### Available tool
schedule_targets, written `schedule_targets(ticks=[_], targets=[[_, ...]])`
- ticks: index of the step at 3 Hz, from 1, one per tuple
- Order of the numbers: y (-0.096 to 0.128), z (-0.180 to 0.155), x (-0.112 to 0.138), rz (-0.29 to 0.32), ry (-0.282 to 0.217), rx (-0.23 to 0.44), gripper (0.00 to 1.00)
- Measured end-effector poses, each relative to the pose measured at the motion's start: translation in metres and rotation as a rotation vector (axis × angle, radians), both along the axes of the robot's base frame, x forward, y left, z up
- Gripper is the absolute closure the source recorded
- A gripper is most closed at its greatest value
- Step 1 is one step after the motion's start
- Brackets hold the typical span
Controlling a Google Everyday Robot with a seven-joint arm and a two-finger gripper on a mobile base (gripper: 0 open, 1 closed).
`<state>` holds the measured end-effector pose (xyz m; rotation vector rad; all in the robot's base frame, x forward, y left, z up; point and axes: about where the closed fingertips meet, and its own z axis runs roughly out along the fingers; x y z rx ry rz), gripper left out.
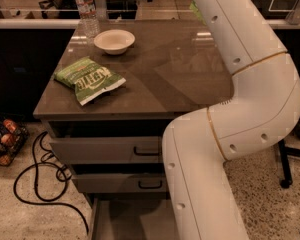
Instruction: Place green rice chip bag into bottom drawer
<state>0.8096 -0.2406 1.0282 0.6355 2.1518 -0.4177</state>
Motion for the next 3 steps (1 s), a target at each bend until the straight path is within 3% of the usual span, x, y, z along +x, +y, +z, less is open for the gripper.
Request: schedule_targets(ticks=[1, 2, 3], targets=[[-0.007, 0.006, -0.012, 0.011, 0.012, 0.052, 1.00], [-0.007, 0.028, -0.041, -0.031, 0.004, 0.072, 1.00], [-0.003, 0.053, -0.065, -0.069, -0.063, 0.089, 1.00]])
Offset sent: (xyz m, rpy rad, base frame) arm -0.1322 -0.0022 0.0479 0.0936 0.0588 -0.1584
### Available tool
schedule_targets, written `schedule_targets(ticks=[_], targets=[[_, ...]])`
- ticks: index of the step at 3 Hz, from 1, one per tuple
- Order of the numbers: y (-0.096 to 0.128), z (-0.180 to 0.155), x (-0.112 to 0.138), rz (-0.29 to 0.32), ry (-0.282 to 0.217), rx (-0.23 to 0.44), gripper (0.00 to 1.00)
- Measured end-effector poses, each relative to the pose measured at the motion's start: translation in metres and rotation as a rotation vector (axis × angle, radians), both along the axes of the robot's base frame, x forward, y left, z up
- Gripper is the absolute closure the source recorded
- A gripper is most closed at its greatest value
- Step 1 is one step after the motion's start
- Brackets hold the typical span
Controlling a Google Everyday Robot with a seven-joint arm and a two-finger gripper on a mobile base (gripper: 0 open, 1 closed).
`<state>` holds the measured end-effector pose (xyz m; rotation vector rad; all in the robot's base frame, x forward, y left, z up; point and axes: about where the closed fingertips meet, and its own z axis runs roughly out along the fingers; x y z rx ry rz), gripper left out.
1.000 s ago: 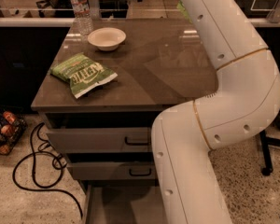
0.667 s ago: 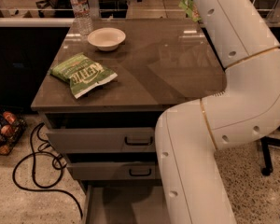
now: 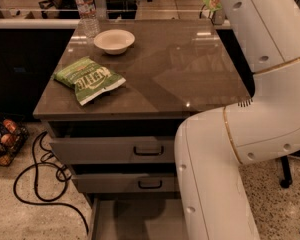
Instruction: Place green rice chip bag into bottom drawer
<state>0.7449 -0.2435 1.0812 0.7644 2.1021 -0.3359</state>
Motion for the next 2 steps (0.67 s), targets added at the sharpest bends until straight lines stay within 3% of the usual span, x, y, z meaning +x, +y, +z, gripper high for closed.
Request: schedule_targets(ticks=[1, 2], targets=[[0.0048, 0.0079, 0.0134, 0.034, -0.057, -0.008, 1.00], [0.0048, 0.0079, 0.0134, 0.034, -0.057, -0.008, 1.00]])
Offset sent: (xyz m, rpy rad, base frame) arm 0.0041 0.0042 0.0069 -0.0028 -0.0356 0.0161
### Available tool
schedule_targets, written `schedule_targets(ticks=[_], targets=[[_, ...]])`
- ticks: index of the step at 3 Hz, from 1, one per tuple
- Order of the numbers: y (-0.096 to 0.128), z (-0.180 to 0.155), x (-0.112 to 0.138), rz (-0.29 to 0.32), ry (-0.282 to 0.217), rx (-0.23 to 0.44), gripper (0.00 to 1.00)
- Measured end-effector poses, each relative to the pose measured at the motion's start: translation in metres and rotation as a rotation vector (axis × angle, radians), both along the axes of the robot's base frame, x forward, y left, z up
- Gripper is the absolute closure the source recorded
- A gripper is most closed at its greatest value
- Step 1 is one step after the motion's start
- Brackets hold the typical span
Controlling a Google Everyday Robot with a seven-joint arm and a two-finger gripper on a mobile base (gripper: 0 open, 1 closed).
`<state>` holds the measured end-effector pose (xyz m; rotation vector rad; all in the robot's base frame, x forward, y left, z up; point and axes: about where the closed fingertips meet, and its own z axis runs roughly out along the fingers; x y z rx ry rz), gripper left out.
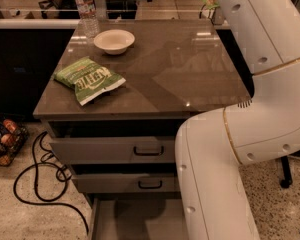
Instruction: Place green rice chip bag into bottom drawer
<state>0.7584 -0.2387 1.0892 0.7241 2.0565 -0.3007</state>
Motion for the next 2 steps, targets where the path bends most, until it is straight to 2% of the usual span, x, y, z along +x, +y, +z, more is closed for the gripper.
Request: schedule_targets(ticks=[1, 2], targets=[[-0.008, 0.001, -0.008, -0.017, -0.005, -0.011, 1.00], [-0.019, 0.013, -0.026, -0.059, -0.030, -0.047, 1.00]])
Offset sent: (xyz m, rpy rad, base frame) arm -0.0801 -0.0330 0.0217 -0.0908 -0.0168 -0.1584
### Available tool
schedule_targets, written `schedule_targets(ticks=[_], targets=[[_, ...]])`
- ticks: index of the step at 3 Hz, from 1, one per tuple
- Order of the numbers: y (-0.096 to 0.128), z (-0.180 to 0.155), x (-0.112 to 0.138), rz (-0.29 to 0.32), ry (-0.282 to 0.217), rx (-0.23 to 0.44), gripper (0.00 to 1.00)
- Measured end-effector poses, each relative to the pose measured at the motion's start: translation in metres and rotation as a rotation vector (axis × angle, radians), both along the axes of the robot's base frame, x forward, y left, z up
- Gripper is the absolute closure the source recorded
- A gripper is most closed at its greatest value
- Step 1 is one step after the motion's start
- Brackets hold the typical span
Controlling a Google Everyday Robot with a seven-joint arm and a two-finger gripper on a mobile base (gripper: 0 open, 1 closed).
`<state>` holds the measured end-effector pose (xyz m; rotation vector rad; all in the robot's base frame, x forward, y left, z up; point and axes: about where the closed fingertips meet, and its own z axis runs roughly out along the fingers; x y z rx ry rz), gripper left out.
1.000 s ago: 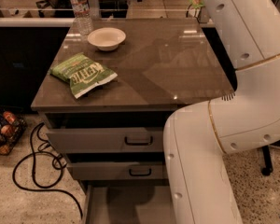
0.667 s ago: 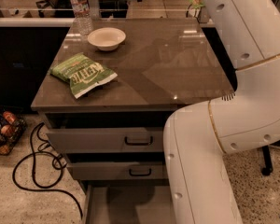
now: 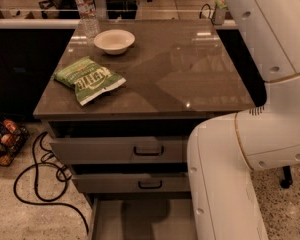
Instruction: Place green rice chip bag into bottom drawer
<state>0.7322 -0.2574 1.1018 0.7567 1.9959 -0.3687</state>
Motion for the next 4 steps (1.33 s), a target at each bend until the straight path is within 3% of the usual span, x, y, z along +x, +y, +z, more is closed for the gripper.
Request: schedule_targets(ticks=[2, 4], targets=[[-0.014, 0.025, -0.031, -0.071, -0.044, -0.079, 1.00], [-0.039, 0.030, -0.037, -0.240, -0.043, -0.222, 1.00]])
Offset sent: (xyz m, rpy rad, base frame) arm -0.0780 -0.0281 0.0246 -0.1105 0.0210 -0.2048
